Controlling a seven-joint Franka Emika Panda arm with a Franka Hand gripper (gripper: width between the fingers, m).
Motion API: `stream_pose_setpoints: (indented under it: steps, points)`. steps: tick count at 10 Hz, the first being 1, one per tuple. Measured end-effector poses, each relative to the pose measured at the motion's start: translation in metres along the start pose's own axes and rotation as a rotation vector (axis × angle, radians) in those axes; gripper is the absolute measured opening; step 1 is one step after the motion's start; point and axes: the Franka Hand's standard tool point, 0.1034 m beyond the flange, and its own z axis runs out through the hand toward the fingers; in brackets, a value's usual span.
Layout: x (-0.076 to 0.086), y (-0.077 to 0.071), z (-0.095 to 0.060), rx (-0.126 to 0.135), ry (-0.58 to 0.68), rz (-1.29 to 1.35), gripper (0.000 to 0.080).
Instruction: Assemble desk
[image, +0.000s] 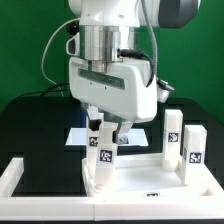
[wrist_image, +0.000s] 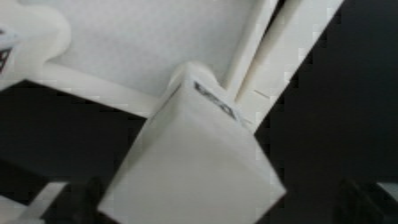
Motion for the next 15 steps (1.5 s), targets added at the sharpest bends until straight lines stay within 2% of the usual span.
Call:
stream_pose_setpoints:
  steps: [2,3,4,5,6,8,10,13,15]
  points:
    - [0.000,0.000,0.000,-0.001,0.000,-0.146,0.0649]
    - [0.002,0.002,0.000,-0.017,0.013,-0.377,0.0649]
    - [-0.003,0.002,0.004,-0.022,0.011,-0.552,0.0649]
    - [-0.014,0.004,0.012,-0.028,-0.002,-0.655,0.0649]
    - [-0.010,0.005,0.010,-0.026,0.002,-0.659,0.0649]
    - [-0.011,0.005,0.011,-0.026,0.001,-0.625,0.0637]
    - [-0.011,0.005,0.011,-0.026,0.001,-0.576,0.0286]
    - [-0.011,0.005,0.011,-0.024,0.003,-0.309,0.0287]
    - [-0.006,0.005,0.012,-0.024,0.011,-0.031,0.0287]
